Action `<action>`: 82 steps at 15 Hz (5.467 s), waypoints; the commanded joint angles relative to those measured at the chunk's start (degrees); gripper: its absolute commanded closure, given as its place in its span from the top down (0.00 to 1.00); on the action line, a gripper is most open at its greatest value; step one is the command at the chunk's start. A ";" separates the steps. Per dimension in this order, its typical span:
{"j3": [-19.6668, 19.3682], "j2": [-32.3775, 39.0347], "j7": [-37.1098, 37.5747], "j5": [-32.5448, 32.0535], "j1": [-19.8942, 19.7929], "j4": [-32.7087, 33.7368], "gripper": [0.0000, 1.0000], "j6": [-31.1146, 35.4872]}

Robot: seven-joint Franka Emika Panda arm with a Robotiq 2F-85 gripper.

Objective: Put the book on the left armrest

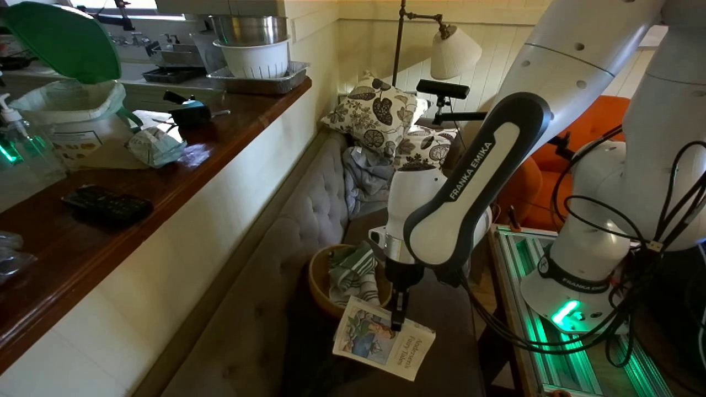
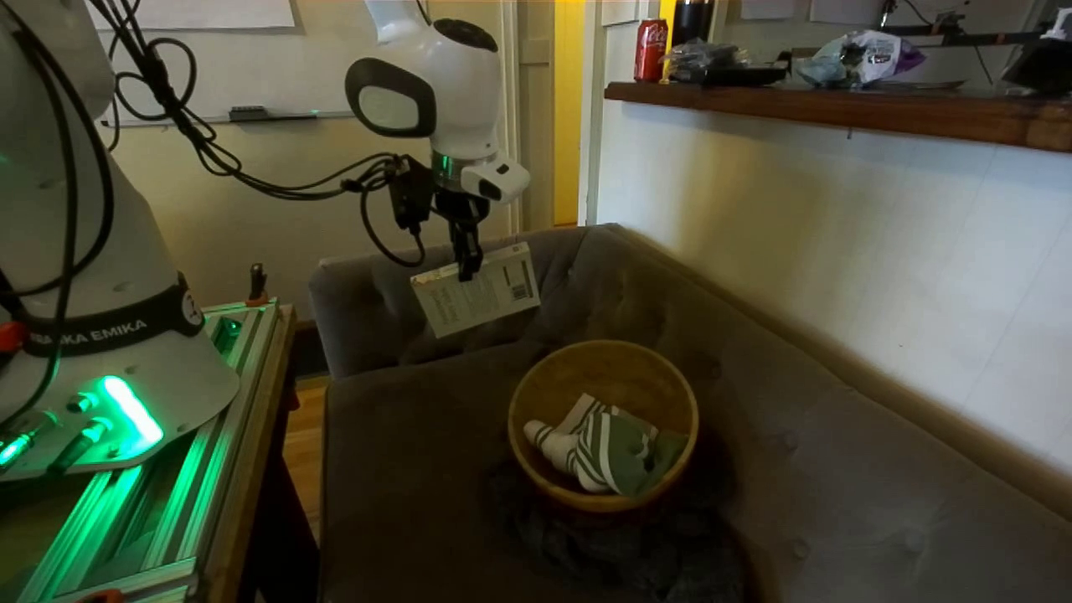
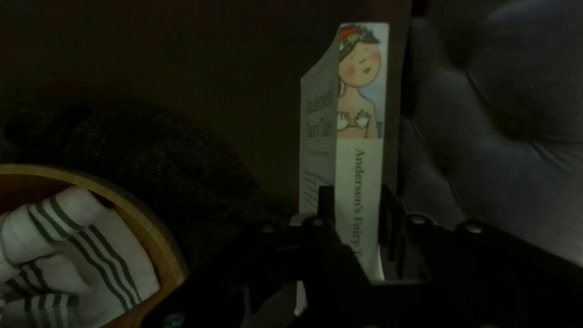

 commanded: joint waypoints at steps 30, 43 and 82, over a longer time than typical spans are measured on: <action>2.72 28.78 -20.92 40.82 14.72 41.34 0.06 -18.63; 1.03 40.86 -10.96 22.66 15.79 53.61 0.06 -33.72; -28.52 15.08 50.96 -54.04 34.41 29.15 1.00 2.36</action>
